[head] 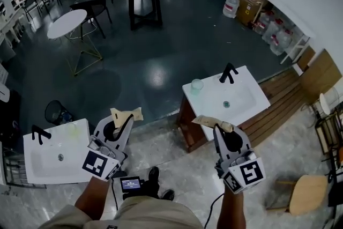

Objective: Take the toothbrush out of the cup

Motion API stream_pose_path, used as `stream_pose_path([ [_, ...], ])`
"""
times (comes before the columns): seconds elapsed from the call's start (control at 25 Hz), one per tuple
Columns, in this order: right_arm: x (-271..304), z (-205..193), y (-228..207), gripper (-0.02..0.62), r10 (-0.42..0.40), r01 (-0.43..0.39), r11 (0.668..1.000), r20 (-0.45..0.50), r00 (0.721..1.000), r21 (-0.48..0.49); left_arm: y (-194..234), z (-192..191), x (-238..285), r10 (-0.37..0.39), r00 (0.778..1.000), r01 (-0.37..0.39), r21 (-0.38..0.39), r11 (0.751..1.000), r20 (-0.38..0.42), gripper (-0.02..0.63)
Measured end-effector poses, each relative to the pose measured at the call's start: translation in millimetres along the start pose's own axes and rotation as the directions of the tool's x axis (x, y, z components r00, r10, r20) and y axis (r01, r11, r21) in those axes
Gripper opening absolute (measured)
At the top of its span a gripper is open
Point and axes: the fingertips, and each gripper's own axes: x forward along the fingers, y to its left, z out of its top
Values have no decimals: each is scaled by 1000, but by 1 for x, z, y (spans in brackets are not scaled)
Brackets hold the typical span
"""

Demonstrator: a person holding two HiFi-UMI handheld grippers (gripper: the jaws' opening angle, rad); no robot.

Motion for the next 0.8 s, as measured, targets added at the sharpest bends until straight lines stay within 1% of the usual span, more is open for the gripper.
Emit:
stream_pose_path([
  [0.12, -37, 16, 24, 46, 12, -12, 1000, 24, 1000, 6, -14, 23, -21, -6, 999, 5, 8, 1000, 36, 31],
  [0.2, -58, 24, 39, 46, 23, -23, 1000, 37, 999, 16, -24, 33, -35, -12, 999, 12, 8, 1000, 45, 31],
  [0.32, -85, 21, 51, 45, 5, -5, 1000, 1, 1000, 1, -38, 41, -54, -27, 998, 27, 14, 1000, 48, 31],
  [0.36, -92, 23, 56, 44, 3, -3, 1000, 7, 1000, -2, -42, 43, -59, -32, 998, 31, 17, 999, 52, 31],
  [0.48, -107, 29, 65, 37, -7, 7, 1000, 30, 1000, -9, -49, 49, -70, -39, 997, 38, 22, 999, 68, 31],
  [0.64, -121, 26, 65, 35, -32, 32, 999, 1, 999, -27, -55, 55, -78, -42, 997, 40, 26, 999, 72, 31],
  [0.8, -128, 27, 69, 35, -36, 36, 999, -6, 999, -33, -59, 55, -84, -43, 997, 41, 26, 999, 71, 31],
])
